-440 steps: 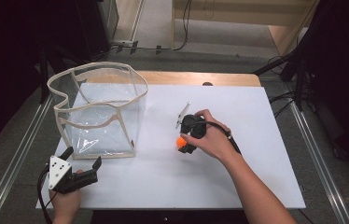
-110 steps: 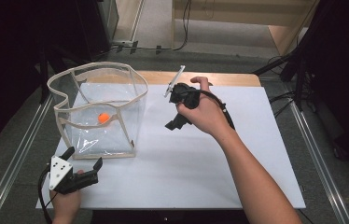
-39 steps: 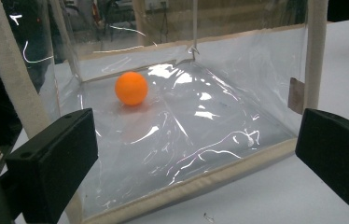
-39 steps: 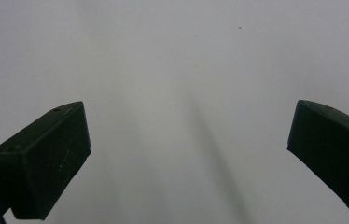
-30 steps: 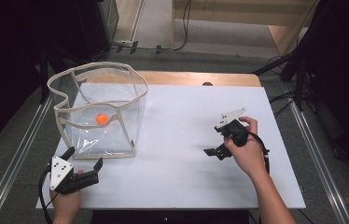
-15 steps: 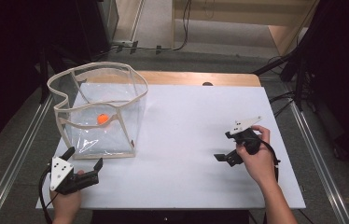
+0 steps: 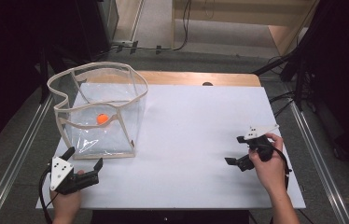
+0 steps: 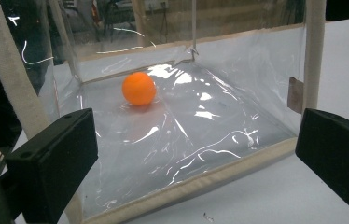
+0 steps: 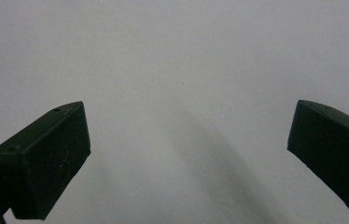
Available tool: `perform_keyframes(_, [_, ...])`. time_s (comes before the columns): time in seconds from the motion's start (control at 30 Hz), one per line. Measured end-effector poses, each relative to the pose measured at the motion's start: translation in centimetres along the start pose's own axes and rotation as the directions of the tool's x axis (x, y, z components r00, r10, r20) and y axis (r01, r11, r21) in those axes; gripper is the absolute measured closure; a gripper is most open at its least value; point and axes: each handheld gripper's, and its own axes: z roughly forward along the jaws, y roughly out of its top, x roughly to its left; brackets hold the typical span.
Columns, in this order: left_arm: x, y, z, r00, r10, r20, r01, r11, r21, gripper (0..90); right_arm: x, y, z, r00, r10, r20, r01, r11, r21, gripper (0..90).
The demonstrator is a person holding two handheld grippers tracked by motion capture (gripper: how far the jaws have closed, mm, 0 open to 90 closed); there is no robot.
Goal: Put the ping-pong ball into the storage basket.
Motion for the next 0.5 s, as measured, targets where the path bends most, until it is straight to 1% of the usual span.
perform_keyframes(0.17, [0.0, 0.0, 0.0, 1.0, 0.001, 0.0, -0.001, 1.0, 0.001, 0.0, -0.3, -1.3, -0.4, 0.9998, 0.018, 0.011, -0.018, 1.0, -0.017, 0.0])
perform_keyframes(0.4, [0.0, 0.0, 0.0, 1.0, 0.001, 0.0, -0.001, 1.0, 0.001, 0.0, -0.4, -2.9, -0.9, 0.999, 0.038, 0.024, -0.036, 0.997, -0.066, 0.0])
perform_keyframes(0.5, [0.0, 0.0, 0.0, 1.0, -0.001, -0.001, 0.001, 1.0, 0.002, 0.0, -0.5, -3.5, -1.2, 0.9983, 0.05, 0.029, -0.047, 0.994, -0.093, 0.0])
